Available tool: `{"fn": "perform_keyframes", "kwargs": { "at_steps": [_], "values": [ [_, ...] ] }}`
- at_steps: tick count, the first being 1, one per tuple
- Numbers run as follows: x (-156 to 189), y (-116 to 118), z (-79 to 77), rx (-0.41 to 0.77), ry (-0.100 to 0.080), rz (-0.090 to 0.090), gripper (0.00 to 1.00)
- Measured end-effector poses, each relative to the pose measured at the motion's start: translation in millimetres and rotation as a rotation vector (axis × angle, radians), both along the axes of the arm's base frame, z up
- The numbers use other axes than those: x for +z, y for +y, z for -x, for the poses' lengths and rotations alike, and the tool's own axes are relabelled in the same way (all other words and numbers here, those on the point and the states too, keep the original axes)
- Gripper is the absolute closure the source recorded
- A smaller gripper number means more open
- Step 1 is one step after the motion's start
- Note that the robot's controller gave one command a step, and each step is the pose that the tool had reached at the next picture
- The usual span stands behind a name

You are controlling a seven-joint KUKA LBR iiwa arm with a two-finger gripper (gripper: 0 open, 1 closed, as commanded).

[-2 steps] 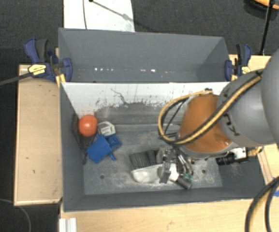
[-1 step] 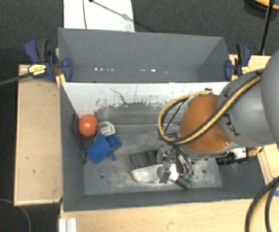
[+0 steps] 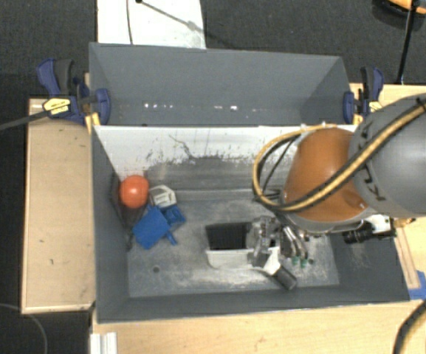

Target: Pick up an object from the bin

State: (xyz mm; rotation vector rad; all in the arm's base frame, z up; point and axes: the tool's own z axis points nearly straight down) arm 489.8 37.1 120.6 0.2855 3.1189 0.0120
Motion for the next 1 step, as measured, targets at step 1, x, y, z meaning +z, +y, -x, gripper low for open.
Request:
{"fn": "perform_keyframes", "kwargs": {
  "at_steps": [1],
  "values": [
    [109.0,23.0,1.1,0.026,-0.012,-0.005,0.00]
  ]
}}
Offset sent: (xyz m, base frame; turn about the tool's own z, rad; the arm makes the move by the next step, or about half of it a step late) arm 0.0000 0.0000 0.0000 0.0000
